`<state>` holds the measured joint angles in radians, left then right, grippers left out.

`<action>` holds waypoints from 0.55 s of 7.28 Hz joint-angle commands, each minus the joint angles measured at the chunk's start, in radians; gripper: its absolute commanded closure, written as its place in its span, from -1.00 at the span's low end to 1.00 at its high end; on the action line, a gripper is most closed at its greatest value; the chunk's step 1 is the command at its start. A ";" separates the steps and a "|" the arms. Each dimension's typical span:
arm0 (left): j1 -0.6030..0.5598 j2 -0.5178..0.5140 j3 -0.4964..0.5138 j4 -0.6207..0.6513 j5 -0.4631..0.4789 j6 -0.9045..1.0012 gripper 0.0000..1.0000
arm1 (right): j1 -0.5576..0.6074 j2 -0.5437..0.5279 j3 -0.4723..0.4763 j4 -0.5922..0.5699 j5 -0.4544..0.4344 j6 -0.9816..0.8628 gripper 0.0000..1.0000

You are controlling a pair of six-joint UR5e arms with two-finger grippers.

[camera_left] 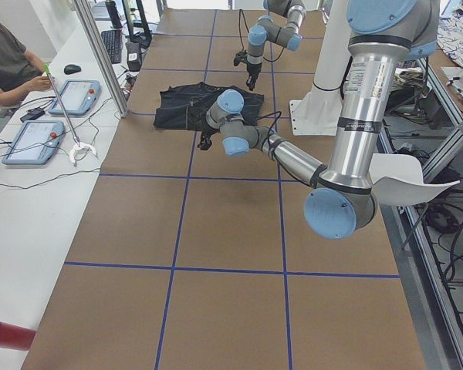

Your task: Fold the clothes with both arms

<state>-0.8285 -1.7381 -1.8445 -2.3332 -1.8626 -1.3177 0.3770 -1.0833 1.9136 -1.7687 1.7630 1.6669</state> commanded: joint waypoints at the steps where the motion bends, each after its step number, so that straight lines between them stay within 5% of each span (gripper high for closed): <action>1: 0.000 0.000 0.001 0.000 -0.001 0.000 -0.98 | 0.014 0.000 0.039 0.000 0.001 0.014 -1.00; 4: 0.000 0.000 0.002 0.000 -0.001 0.000 -0.98 | 0.036 -0.010 0.009 0.160 -0.057 0.436 -1.00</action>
<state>-0.8284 -1.7380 -1.8434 -2.3332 -1.8638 -1.3177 0.4074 -1.0788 1.9417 -1.7036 1.7334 1.9306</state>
